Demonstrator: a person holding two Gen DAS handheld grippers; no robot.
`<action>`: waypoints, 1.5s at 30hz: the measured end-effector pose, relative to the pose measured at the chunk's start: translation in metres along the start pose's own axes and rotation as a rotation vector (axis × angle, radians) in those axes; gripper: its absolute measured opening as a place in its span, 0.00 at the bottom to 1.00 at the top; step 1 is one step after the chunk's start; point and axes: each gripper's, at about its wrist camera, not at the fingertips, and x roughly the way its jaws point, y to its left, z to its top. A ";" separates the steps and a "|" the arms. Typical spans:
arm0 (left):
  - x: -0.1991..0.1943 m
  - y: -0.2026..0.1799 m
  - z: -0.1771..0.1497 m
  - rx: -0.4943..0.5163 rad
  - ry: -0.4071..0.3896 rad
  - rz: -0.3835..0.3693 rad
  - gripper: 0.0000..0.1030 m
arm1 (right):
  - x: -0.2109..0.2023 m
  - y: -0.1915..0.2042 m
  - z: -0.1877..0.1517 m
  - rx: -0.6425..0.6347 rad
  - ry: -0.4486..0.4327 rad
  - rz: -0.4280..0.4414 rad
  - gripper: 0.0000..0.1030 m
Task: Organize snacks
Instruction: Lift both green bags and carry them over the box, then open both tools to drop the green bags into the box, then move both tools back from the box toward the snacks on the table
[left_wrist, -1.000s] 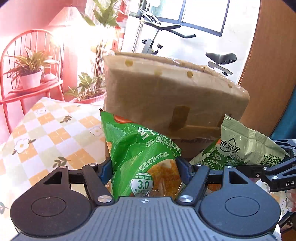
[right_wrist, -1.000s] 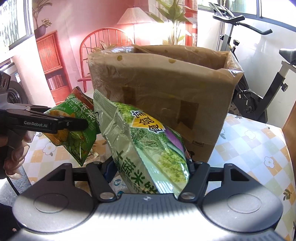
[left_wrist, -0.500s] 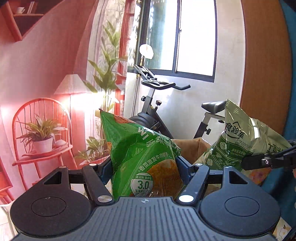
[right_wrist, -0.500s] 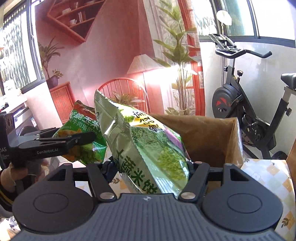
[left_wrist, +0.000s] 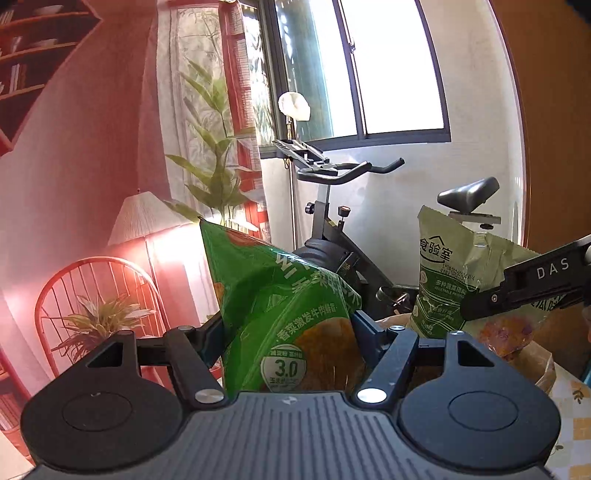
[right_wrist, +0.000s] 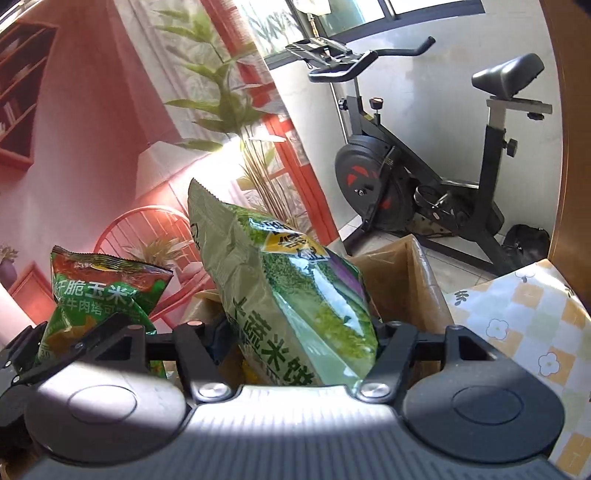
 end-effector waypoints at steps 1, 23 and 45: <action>0.010 -0.004 -0.001 0.007 0.021 0.002 0.71 | 0.007 -0.006 -0.001 0.031 0.010 -0.013 0.65; 0.040 0.012 -0.029 -0.102 0.174 -0.115 0.86 | 0.024 -0.022 -0.034 -0.217 0.002 -0.110 0.88; -0.066 0.064 -0.095 -0.285 0.120 -0.092 0.86 | -0.064 -0.047 -0.106 -0.342 -0.173 0.088 0.89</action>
